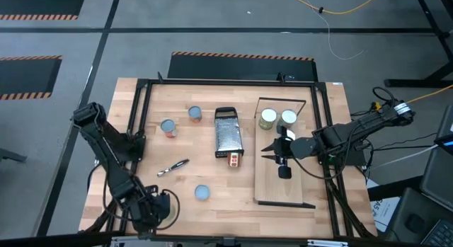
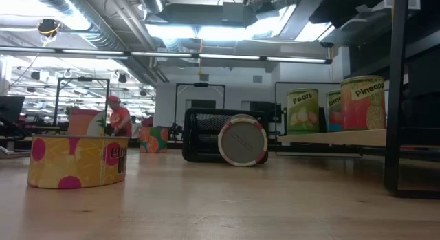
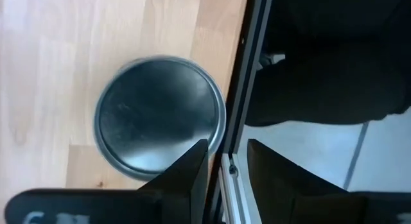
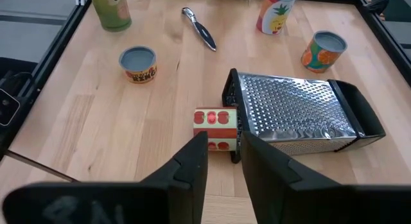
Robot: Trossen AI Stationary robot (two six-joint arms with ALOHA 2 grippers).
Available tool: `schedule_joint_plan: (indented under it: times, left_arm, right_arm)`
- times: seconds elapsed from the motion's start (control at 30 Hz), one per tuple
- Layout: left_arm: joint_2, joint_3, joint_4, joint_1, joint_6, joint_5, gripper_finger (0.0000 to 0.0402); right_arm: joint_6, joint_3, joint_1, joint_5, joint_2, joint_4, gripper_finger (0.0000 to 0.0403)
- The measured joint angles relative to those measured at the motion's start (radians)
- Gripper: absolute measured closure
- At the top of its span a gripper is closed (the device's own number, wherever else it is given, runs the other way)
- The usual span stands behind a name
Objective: Pick and place cans onto a shelf
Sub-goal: Put the canned oranges on the shelf
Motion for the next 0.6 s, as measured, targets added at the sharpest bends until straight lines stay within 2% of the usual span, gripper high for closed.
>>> schedule_joint_plan:
  times: [0.3, 0.6]
  left_arm:
    - [0.001, 0.0, -0.001, -0.026, 0.001, -0.101, 0.0301]
    - [0.064, 0.003, 0.004, -0.045, 0.003, -0.113, 0.0301]
  right_arm:
    - [0.0, 0.0, 0.0, 0.0, 0.0, 0.0, 0.0306]
    - [0.0, 0.0, 0.0, 0.0, 0.0, 0.0, 0.0306]
